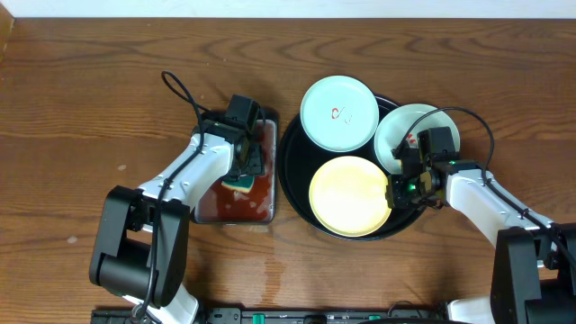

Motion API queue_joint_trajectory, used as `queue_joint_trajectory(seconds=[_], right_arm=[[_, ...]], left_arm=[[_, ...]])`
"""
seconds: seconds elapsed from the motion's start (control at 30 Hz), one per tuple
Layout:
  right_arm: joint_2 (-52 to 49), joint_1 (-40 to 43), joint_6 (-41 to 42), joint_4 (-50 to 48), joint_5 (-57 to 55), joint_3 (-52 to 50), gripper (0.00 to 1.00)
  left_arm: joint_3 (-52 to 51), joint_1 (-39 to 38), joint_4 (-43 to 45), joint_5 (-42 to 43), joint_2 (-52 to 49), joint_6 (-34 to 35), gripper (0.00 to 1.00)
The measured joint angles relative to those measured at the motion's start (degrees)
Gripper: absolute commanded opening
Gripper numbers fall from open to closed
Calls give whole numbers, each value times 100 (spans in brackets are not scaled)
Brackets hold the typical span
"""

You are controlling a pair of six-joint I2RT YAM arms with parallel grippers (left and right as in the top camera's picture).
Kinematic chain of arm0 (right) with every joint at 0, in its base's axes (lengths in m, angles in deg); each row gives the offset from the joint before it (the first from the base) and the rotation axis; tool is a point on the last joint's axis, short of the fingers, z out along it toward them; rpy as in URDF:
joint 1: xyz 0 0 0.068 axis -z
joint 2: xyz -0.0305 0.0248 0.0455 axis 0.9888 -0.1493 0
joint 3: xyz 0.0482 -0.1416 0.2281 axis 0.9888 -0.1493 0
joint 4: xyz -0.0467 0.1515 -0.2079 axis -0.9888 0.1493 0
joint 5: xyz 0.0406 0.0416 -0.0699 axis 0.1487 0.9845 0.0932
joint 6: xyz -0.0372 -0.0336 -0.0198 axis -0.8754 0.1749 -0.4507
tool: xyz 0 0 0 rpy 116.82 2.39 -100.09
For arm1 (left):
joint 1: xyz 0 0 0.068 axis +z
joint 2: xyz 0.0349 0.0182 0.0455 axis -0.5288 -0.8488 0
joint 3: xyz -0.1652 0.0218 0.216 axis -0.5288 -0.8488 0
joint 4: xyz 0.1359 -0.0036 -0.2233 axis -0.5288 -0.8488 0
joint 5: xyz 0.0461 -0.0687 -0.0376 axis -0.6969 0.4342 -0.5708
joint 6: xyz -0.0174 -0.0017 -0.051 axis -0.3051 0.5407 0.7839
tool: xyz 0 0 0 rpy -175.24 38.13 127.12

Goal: Clean dirty plates on tray and stack at the side
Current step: 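Return the sponge to the water tray with left gripper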

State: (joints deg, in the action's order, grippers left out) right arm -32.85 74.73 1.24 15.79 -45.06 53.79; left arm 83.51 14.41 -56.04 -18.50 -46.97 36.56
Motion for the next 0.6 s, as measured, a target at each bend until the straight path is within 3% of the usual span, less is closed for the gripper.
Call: queue_joint_trajectory(seconds=[0.07, 0.17, 0.4, 0.6], right_arm=[[0, 0, -2, 7, -22, 0, 8], [-13, 0, -2, 9, -39, 0, 10], [-31, 0, -17, -87, 70, 0, 1], [-37, 11, 0, -120, 251, 0, 1]], left_arm=[[0, 0, -59, 2, 52, 0, 71], [0, 0, -164, 13, 339, -26, 80], [2, 0, -844, 68, 1394, -4, 82], [-4, 0, -1250, 85, 1425, -2, 82]])
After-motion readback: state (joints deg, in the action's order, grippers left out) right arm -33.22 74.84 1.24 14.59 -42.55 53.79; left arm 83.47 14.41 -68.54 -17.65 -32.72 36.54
